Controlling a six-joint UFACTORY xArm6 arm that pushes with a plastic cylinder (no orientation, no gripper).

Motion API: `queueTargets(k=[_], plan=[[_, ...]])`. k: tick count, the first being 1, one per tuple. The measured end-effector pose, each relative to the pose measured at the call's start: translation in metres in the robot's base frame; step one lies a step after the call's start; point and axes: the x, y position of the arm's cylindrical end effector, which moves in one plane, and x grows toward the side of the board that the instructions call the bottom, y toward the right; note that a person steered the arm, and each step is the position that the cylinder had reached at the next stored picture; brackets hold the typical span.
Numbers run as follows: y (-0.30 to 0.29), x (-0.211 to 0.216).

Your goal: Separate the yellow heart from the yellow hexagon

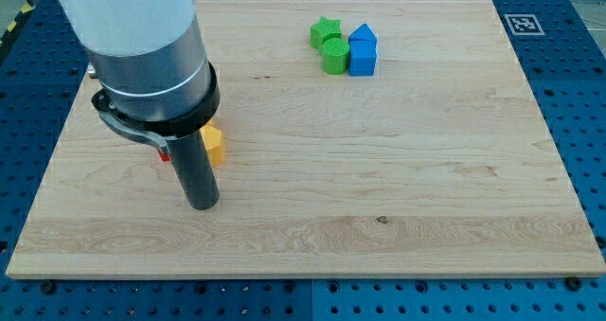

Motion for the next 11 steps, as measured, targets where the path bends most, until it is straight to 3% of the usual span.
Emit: queueTargets(k=[1, 3, 4, 7, 9, 11], plan=[[0.037, 0.000], [0.046, -0.079], [0.010, -0.087], [-0.009, -0.084], [-0.017, -0.119], [-0.047, -0.108]])
